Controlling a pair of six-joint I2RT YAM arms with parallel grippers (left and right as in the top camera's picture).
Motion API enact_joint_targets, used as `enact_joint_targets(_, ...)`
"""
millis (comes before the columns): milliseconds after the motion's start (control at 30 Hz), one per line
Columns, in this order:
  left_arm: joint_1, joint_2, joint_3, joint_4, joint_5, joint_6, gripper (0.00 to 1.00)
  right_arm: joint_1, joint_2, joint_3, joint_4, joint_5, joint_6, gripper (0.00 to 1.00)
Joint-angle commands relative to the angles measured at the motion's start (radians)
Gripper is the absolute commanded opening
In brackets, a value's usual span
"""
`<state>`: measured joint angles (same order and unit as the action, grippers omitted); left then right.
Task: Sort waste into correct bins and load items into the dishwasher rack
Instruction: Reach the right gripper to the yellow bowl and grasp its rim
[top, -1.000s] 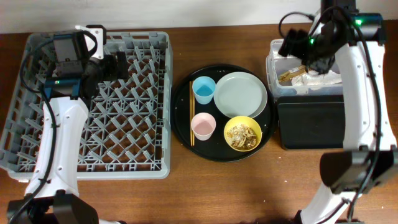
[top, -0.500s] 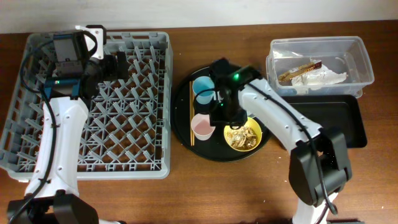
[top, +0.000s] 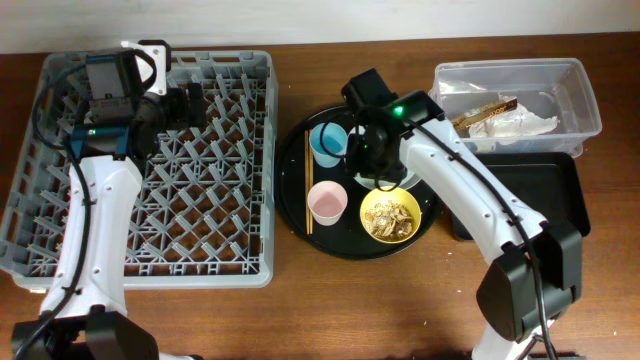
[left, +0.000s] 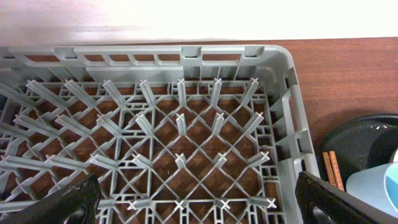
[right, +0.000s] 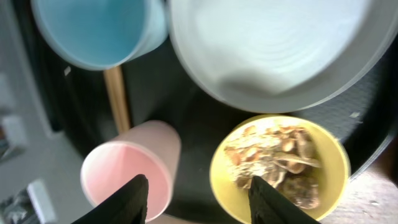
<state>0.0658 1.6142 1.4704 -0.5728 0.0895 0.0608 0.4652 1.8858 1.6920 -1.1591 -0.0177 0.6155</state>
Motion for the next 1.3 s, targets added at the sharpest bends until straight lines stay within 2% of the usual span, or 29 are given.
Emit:
enact_joint_targets(0,0.003,0.005,0.019,0.002,-0.003,0.013,1.0,-0.006,0.051,-0.015,-0.004,0.079,0.076,0.51)
enact_joint_targets(300,0.003,0.005,0.019,0.002,-0.003,0.013,1.0,-0.006,0.087,-0.158,0.048,0.048,0.1,0.42)
enact_joint_targets(567,0.003,0.005,0.019,0.002,-0.003,0.013,1.0,0.013,0.087,-0.217,0.097,-0.009,0.1,0.41)
enact_joint_targets(867,0.003,0.005,0.019,0.002,-0.003,0.013,1.0,0.041,0.087,-0.232,0.044,-0.038,0.097,0.4)
enact_joint_targets(1033,0.003,0.005,0.019,0.002,-0.003,0.013,1.0,0.039,0.087,-0.279,0.08,-0.057,0.097,0.12)
enact_joint_targets(1133,0.003,0.005,0.019,0.002,-0.003,0.013,1.0,0.039,0.087,-0.279,0.082,-0.057,0.097,0.04)
enact_joint_targets(1267,0.003,0.005,0.019,0.002,-0.003,0.013,1.0,0.039,0.087,-0.279,0.082,-0.062,0.096,0.04)
